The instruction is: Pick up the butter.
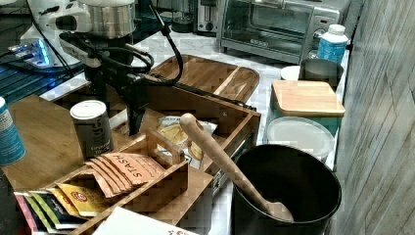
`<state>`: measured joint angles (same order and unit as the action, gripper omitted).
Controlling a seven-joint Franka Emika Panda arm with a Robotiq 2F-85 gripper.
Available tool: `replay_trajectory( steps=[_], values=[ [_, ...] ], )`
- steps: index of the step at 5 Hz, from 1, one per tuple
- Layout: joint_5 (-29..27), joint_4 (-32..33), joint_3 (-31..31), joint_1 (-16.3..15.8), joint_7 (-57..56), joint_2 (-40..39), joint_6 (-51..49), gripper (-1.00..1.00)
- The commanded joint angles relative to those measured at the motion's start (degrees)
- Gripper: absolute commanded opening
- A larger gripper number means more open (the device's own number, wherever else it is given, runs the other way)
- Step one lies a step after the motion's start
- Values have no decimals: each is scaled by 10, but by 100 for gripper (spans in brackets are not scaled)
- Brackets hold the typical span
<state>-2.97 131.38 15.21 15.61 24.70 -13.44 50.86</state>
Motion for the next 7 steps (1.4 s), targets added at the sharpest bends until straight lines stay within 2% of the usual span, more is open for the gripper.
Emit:
replay_trajectory(
  steps=[1, 2, 3, 4, 5, 6, 7],
  values=[
    [-21, -15, 7, 9, 7, -3, 7, -70],
    [-36, -11, 0, 18, -23, -12, 32, -100],
    [-40, -15, -6, 21, -28, -16, 36, -100],
    [-19, -16, -1, 13, -24, 9, 9, -100],
    [38, -10, 4, -5, -29, 42, 36, -100],
    [51, -46, -6, -9, -30, 68, 13, -100],
    [72, -116, -51, 11, 4, 94, -74, -100]
  ],
)
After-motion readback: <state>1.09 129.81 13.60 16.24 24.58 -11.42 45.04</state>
